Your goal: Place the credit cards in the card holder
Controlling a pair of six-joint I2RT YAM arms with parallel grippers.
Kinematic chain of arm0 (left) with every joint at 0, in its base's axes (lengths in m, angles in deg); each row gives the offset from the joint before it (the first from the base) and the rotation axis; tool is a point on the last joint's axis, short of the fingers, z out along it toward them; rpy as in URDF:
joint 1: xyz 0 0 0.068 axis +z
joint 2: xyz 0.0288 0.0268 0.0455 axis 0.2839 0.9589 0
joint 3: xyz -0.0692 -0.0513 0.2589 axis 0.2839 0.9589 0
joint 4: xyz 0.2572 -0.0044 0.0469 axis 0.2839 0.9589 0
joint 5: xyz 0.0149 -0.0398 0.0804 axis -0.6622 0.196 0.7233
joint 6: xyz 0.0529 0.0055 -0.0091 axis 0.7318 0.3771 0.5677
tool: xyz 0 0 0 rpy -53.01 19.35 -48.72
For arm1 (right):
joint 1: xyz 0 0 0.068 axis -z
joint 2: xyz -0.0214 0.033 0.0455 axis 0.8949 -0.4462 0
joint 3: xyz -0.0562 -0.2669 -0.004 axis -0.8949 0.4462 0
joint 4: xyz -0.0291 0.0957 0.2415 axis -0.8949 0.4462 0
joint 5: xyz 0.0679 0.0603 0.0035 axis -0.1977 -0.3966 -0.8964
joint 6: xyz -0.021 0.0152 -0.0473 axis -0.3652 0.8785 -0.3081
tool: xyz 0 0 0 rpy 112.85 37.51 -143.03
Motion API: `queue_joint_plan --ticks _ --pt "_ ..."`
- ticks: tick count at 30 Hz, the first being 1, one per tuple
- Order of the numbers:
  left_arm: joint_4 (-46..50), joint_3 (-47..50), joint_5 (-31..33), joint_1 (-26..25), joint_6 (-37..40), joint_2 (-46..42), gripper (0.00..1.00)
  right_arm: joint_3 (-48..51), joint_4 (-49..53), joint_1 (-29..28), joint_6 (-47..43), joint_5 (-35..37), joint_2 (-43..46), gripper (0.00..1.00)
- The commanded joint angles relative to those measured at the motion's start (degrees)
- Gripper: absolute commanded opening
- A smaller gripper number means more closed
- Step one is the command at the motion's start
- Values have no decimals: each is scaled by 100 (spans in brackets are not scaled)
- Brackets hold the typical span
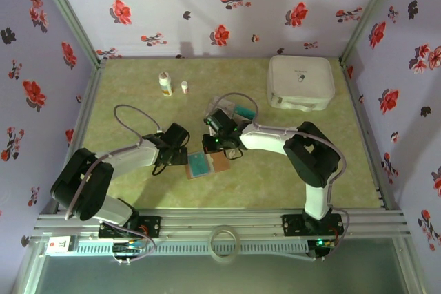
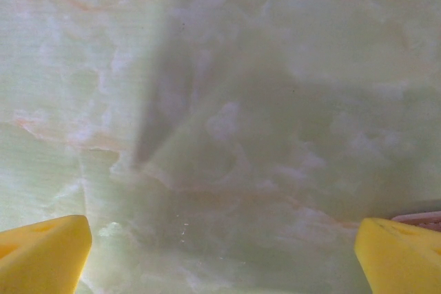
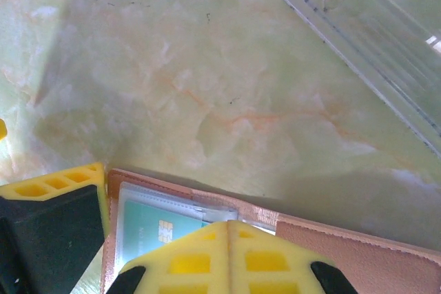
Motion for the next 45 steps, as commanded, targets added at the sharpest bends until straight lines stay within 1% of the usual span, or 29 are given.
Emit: queue_joint_plan --ticks 1,16,23,26,27,30,35,39,42,45 --pt "-88 -62 -90 22 78 180 100 81 62 -40 -51 70 -103 3" --pt "-132 -62 -120 23 96 216 100 6 -15 -299 41 -16 -380 2" --pt "-148 -70 -142 21 97 232 100 -34 -51 -359 104 -88 -305 2" --pt "-142 -78 -134 23 122 201 100 -2 -22 -365 96 -40 -136 3" --pt "-120 -88 -133 32 137 185 100 10 7 -361 84 -5 -59 3" --pt "-9 -170 -133 72 191 41 100 94 93 -317 55 89 271 9" --pt "221 -297 -145 214 255 -440 100 388 193 -194 53 276 932 24" --pt "201 -250 -354 248 382 -889 100 806 263 -29 45 490 1454 33" --pt "102 -86 -592 250 384 -1258 100 1082 304 110 38 545 1758 34" --pt "234 62 -694 244 271 -1543 100 1226 394 123 -10 450 1889 29"
